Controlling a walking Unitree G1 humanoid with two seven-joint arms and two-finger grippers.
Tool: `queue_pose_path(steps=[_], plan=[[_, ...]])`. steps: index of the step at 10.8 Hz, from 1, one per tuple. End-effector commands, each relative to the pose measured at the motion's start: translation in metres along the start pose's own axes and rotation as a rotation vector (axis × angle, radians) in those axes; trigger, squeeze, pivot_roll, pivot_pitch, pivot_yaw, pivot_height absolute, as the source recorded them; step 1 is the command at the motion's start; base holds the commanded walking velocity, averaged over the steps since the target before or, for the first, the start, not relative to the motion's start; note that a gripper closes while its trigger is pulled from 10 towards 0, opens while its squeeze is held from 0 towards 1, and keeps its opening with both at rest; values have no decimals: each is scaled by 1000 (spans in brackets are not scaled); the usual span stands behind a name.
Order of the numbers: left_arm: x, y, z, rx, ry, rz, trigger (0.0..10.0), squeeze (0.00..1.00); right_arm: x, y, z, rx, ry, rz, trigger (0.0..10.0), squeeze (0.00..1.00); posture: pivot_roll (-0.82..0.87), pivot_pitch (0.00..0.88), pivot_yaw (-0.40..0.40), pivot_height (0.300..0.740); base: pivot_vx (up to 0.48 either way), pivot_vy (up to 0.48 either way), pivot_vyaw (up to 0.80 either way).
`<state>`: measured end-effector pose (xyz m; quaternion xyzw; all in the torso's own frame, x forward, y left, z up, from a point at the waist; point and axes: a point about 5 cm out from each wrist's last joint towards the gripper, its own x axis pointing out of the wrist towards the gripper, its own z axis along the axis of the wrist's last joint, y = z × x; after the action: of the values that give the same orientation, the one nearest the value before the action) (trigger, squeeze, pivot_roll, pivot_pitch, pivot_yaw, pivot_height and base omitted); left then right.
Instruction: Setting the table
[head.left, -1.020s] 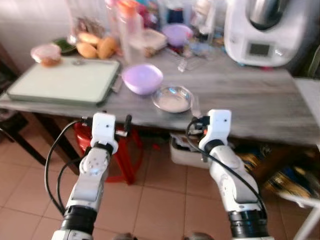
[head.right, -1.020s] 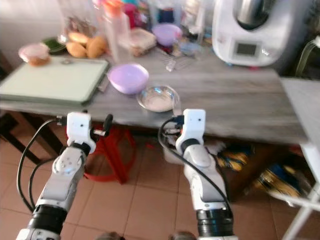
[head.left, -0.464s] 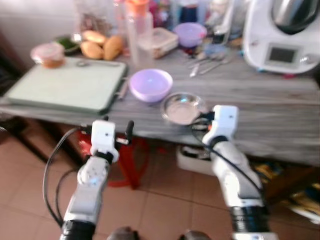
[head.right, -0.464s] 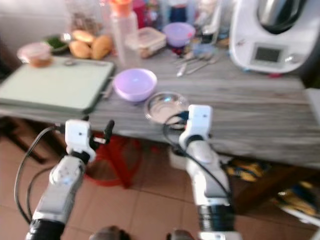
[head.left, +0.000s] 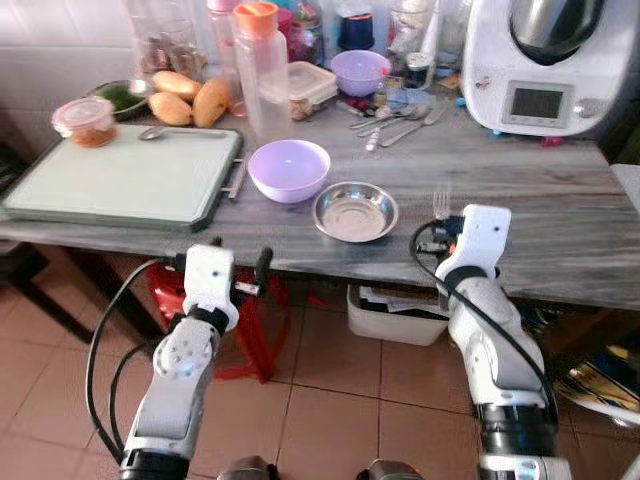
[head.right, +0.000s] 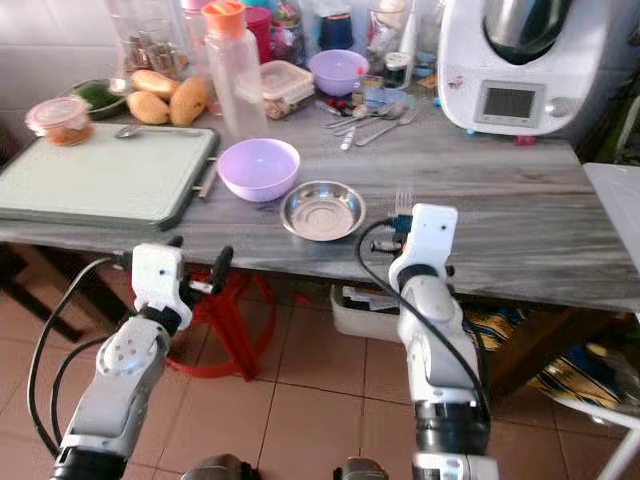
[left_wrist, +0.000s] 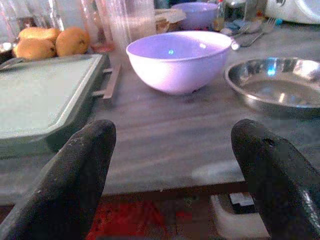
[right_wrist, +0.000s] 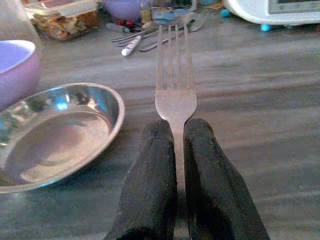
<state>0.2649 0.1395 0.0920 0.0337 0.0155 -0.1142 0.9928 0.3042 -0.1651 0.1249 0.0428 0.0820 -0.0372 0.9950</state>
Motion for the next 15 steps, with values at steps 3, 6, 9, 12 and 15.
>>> queue_pose_path(steps=[3, 6, 9, 12, 15], plan=[[-12, 4, 4, 13, 24, -42, 10000, 0, 9, -12, 3, 43, 40, -36, 10000, 0, -3, 0, 90, 740, 0, 0, 0], [-21, 8, 6, 29, 46, -65, 10000, 0, 21, -21, 6, 88, 86, -71, 10000, 0, 27, 0, 102, 740, 0, 0, 0], [-26, 8, 8, 29, 68, -88, 10000, 0, 36, -11, 10, 110, 135, -60, 10000, 0, 42, 12, 106, 740, 0, 0, 0], [-28, 6, 9, 19, 78, -105, 10000, 0, 46, -22, 12, 148, 151, -141, 10000, 0, 47, 21, 104, 740, 0, 0, 0], [-31, 4, 10, 11, 86, -114, 10000, 0, 53, -24, 14, 162, 159, -156, 10000, 0, 51, 37, 102, 740, 0, 0, 0]])
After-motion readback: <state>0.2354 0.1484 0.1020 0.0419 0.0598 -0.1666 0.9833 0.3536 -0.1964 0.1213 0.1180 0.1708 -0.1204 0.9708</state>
